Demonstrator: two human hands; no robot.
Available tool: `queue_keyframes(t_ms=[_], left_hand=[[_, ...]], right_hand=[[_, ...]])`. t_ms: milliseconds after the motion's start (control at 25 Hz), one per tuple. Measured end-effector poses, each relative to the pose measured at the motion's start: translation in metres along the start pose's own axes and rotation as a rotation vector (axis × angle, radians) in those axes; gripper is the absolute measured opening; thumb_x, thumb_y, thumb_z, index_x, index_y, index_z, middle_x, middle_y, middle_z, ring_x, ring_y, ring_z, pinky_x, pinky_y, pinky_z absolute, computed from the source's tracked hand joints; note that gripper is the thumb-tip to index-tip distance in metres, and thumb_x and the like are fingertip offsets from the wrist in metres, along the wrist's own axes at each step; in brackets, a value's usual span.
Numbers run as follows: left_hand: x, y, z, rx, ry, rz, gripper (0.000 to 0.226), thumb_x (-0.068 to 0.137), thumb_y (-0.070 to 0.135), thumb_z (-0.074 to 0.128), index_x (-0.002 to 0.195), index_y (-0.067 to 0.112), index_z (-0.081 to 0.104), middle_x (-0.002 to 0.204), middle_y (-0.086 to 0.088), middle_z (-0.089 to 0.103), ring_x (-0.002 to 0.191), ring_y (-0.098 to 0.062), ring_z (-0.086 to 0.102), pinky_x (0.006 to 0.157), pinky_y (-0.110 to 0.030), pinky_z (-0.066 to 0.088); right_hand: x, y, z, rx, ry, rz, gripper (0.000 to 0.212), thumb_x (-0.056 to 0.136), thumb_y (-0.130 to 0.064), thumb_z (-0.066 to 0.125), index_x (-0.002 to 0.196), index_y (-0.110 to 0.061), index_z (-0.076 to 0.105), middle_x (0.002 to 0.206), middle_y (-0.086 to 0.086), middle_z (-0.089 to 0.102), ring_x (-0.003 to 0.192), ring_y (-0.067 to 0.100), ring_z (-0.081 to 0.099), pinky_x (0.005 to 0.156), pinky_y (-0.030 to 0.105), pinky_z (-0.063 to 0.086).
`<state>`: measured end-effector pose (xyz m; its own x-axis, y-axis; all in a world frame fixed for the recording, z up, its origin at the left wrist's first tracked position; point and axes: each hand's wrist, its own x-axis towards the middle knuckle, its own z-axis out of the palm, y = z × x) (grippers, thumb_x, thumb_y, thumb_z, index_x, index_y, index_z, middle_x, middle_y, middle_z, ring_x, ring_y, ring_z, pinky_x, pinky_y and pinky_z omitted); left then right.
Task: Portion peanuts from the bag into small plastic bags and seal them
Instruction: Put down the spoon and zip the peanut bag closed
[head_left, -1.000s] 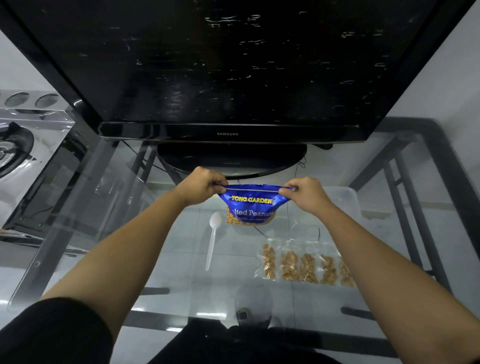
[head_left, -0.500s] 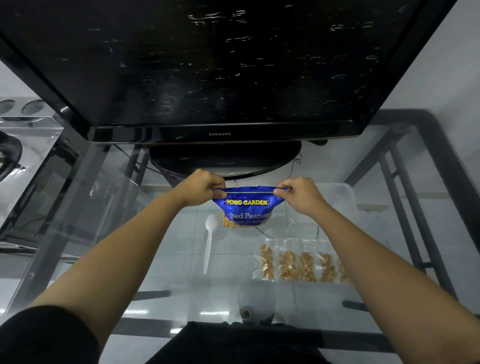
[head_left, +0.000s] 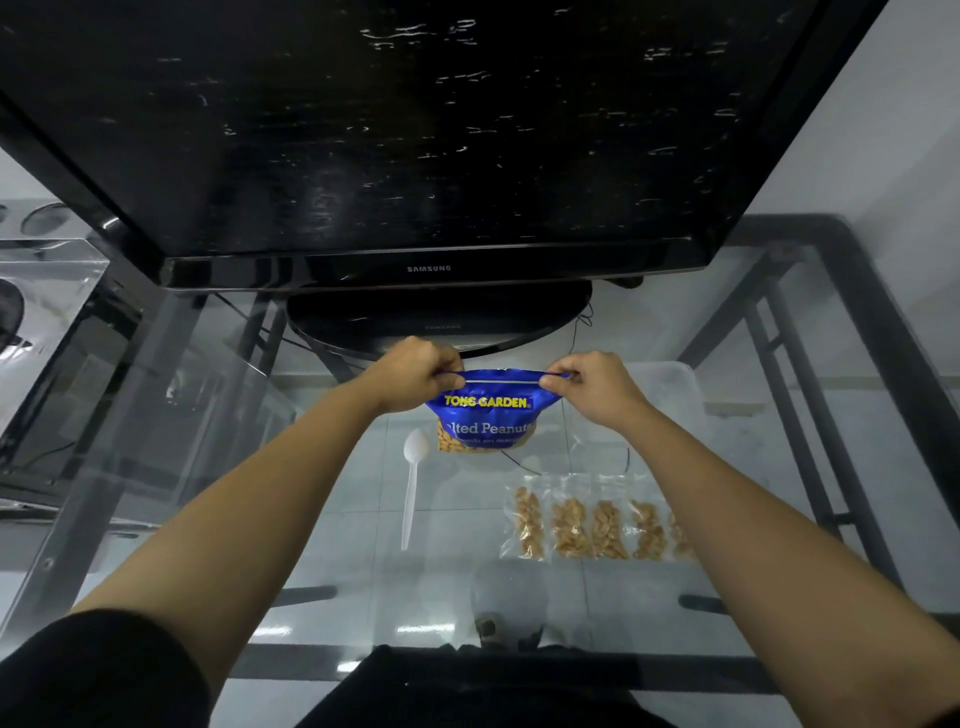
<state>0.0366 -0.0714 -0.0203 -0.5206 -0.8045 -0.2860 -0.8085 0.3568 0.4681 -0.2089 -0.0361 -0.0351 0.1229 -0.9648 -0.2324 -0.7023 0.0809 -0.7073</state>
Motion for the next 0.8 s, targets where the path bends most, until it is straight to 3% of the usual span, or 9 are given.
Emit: queue_keyframes(t_ms=[200,440,800], left_hand=[[0.006,0.022,0.002,0.15,-0.003,-0.022,0.034,0.09,0.039,0.052,0.118,0.02,0.052,0.116,0.0,0.059,0.109,-0.019,0.051,0.094,-0.041,0.034],[0.031,0.066,0.019,0.267,0.013,0.086,0.026,0.092,0.035,0.047,0.111,0.019,0.055,0.109,-0.003,0.063,0.107,-0.021,0.052,0.092,-0.041,0.033],[0.035,0.071,0.029,0.184,0.062,0.015,0.019,0.091,0.027,0.049,0.103,0.016,0.058,0.103,-0.005,0.062,0.101,-0.02,0.052,0.089,-0.039,0.032]], right_hand=[[-0.003,0.001,0.001,0.014,-0.002,0.0,0.022,0.089,-0.021,0.06,0.104,-0.006,0.067,0.1,0.011,0.07,0.094,0.022,0.063,0.078,0.033,0.052],[-0.005,0.001,0.003,0.024,0.016,-0.01,0.018,0.089,-0.017,0.06,0.1,-0.006,0.069,0.091,0.01,0.07,0.076,0.014,0.057,0.069,0.023,0.041],[-0.006,-0.002,0.004,0.001,0.048,-0.028,0.016,0.089,-0.016,0.06,0.095,-0.006,0.071,0.089,0.011,0.07,0.077,0.018,0.058,0.071,0.026,0.043]])
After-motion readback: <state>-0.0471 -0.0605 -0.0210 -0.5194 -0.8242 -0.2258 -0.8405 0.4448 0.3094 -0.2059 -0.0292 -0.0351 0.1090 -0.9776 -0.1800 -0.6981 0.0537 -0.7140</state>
